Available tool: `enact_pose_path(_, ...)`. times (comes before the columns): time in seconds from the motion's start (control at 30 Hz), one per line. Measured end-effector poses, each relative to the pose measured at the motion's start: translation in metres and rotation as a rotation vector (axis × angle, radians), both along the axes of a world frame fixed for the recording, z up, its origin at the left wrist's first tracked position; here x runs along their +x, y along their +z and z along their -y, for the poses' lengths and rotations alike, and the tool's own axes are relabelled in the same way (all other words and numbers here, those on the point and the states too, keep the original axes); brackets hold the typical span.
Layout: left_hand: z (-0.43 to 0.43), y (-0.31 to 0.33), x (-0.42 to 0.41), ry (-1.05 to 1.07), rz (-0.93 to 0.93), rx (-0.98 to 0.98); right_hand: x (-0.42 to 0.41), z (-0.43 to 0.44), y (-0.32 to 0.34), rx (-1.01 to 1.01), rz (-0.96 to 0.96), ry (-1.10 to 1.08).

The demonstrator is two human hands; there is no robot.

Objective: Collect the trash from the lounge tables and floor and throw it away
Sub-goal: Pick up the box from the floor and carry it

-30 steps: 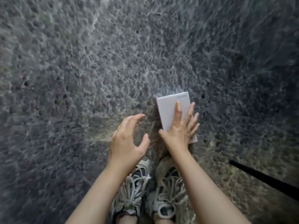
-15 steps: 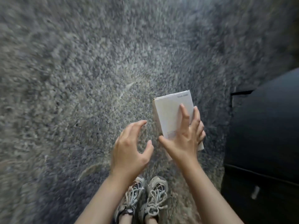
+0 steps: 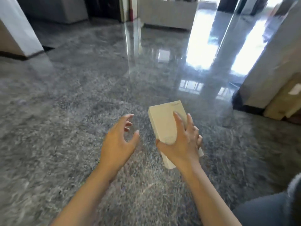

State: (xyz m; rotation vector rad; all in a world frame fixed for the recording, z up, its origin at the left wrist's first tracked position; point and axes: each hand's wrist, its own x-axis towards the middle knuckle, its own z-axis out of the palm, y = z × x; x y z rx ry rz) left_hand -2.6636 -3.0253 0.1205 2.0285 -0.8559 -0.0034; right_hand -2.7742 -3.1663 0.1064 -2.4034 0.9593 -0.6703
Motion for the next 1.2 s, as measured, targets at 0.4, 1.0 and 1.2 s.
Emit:
enact_pose_path(0.4, -0.136, 0.202, 0.098, 0.341, 0.269, -0.060, 0.161, -0.100, 0.209, -0.149, 0.220, 0.455)
enact_pose_path(1.0, -0.401, 0.271, 0.191, 1.221, 0.375, 0.055, 0.405, -0.397, 0.281, -0.159, 0.309, 1.335)
enact_pose_path(1.2, -0.433, 0.276, 0.113, 1.690, 0.376, 0.100, 0.372, -0.490, 0.292, -0.043, 0.417, 1.782)
